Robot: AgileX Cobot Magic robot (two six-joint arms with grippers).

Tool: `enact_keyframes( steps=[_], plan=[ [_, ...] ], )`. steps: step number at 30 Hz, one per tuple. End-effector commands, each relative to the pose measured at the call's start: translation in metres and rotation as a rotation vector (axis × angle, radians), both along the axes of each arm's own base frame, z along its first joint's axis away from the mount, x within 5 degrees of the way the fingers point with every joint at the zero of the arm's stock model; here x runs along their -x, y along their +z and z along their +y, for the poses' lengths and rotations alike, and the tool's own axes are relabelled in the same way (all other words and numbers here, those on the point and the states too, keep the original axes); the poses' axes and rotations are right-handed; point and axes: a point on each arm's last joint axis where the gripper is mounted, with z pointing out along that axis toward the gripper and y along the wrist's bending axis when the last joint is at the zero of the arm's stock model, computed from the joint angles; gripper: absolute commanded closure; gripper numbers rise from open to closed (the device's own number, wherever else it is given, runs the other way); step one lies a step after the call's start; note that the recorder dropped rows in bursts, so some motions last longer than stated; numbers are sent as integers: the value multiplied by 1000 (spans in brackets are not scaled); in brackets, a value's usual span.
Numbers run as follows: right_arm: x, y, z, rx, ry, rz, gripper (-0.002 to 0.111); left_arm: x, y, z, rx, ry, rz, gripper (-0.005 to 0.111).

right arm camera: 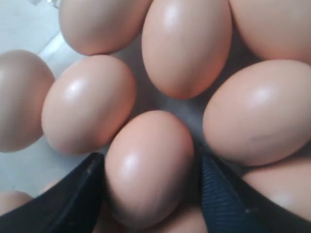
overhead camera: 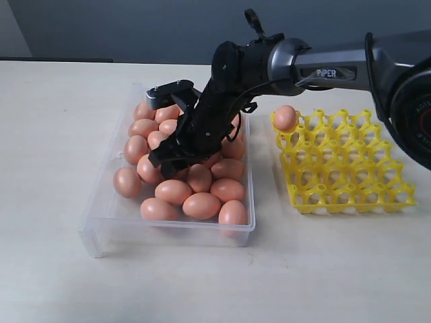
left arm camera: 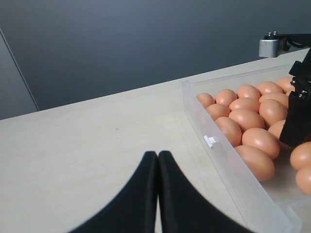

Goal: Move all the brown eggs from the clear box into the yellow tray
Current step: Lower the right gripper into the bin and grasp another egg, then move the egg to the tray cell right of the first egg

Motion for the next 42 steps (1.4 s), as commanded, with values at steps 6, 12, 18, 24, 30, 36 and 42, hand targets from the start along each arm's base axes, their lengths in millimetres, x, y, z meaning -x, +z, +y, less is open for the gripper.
enact_keyframes(
  steps=[6,12,18,24,30,36,42],
  plan=[
    [-4,19,1,-34,-4,-54,97,0,2,0,4,-1,-16,106],
    [-8,57,1,-114,-44,-190,109,0,2,0,4,-1,-16,106],
    [8,95,-34,-288,-327,-502,109,0,2,0,4,-1,-16,106],
    [55,86,-134,-273,-769,-980,109,0,2,0,4,-1,-16,106],
    [39,57,-188,-126,-872,-856,109,0,2,0,4,-1,-16,106],
    [25,44,-217,-126,-884,-790,109,0,1,0,4,-1,-14,106],
    [18,23,-220,-185,-785,-738,109,0,1,0,4,-1,-14,106]
  ],
)
